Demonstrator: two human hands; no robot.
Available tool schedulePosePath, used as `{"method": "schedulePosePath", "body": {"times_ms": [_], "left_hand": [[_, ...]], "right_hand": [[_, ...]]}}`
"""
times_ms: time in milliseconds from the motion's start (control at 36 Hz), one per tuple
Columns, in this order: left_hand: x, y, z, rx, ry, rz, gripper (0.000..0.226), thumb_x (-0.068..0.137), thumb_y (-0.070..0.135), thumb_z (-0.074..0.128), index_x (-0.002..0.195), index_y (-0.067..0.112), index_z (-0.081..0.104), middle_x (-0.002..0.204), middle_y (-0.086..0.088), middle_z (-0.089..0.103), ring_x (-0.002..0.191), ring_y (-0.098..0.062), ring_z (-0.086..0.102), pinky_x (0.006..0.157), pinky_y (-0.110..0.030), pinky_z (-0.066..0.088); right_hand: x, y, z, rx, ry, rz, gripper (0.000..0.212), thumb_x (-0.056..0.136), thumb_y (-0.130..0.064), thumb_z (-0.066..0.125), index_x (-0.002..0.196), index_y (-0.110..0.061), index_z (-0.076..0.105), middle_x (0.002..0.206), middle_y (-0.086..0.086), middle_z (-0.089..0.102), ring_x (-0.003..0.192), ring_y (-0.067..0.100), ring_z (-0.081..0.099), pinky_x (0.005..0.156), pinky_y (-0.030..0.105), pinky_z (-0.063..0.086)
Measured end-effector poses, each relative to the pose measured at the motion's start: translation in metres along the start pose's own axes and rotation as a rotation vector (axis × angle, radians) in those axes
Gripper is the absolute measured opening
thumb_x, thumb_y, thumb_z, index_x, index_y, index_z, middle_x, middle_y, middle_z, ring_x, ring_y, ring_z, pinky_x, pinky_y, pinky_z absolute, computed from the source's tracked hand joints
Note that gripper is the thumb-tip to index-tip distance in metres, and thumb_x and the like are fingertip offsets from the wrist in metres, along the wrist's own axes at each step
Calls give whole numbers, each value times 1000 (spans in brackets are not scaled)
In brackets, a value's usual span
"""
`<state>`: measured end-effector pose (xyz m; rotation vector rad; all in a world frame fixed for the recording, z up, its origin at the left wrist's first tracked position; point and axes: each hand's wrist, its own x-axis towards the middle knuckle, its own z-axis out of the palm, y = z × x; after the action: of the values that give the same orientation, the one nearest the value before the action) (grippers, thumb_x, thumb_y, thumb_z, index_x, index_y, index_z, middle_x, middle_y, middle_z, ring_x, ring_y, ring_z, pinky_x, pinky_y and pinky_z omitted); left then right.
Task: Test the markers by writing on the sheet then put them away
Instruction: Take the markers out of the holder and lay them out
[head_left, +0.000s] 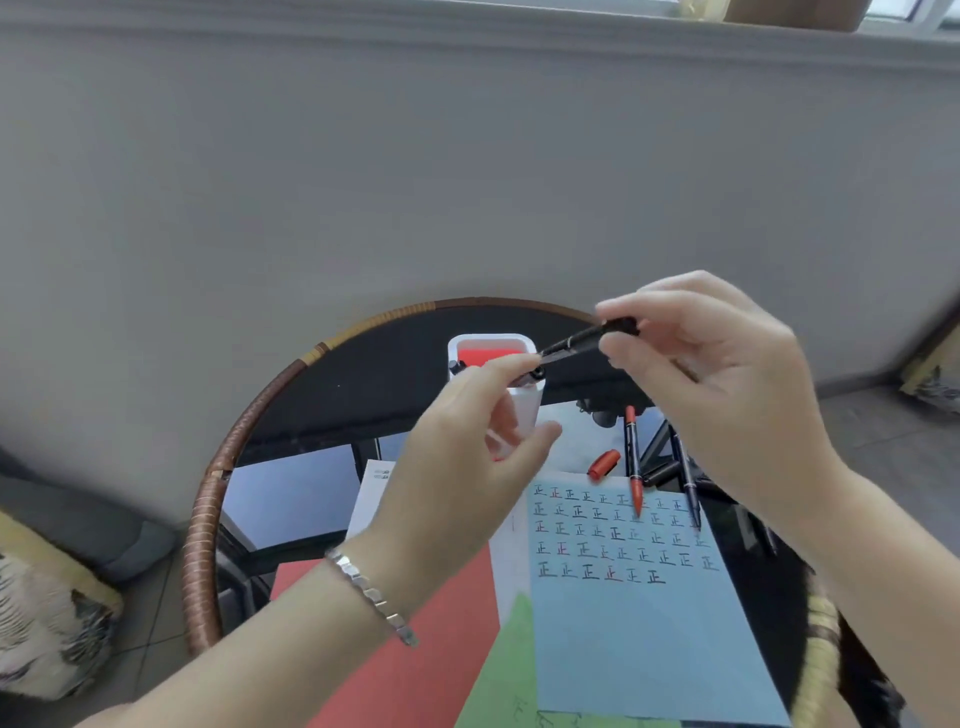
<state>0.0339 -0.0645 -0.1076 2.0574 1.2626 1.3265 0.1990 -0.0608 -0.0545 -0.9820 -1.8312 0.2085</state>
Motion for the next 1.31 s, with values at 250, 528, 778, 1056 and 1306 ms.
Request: {"method": "schedulePosePath", "body": {"times_ms": [250, 528, 778, 1056, 1306], "left_hand": [[3, 14, 25, -54, -1, 97, 13, 84, 24, 57, 95, 25, 63, 74, 10, 66, 71, -4, 63, 65, -22, 52], [-16, 5, 36, -492, -132, -357, 12, 83, 6, 60, 85, 18, 60, 73, -4, 70, 71, -13, 68, 65, -26, 54], [-29, -18, 43, -192, -426, -414, 11, 88, 13, 50, 88, 21, 59, 79, -2, 65, 70, -16, 62, 69, -31, 50], [-30, -16, 49, 64, -448, -153, 25, 97, 28, 35, 90, 9, 50, 72, -3, 52, 66, -16, 45, 60, -28, 34], [-27, -22, 47, -14, -473, -122, 15, 95, 30, 41, 82, 35, 47, 52, 4, 39, 48, -13, 33, 50, -27, 26]], "right_hand": [[-38, 15, 1, -14, -62, -1, 22, 79, -17, 64, 101, -22, 62, 85, -4, 62, 79, 7, 60, 75, 13, 49], [-78, 39, 28, 931, -65, 1165, 29, 76, -25, 62, 99, -8, 60, 63, 0, 57, 53, 10, 51, 53, 19, 44], [-91, 42, 40, 769, 123, 1047, 9, 83, -17, 62, 86, -9, 64, 59, -5, 59, 58, 5, 60, 59, 17, 49], [-91, 35, 45, 694, 185, 852, 9, 86, -6, 59, 90, -11, 65, 62, -6, 70, 66, 6, 67, 62, 15, 52], [-88, 38, 41, 668, 145, 792, 10, 84, -1, 59, 81, -10, 64, 62, -4, 69, 64, 8, 66, 63, 17, 53]]}}
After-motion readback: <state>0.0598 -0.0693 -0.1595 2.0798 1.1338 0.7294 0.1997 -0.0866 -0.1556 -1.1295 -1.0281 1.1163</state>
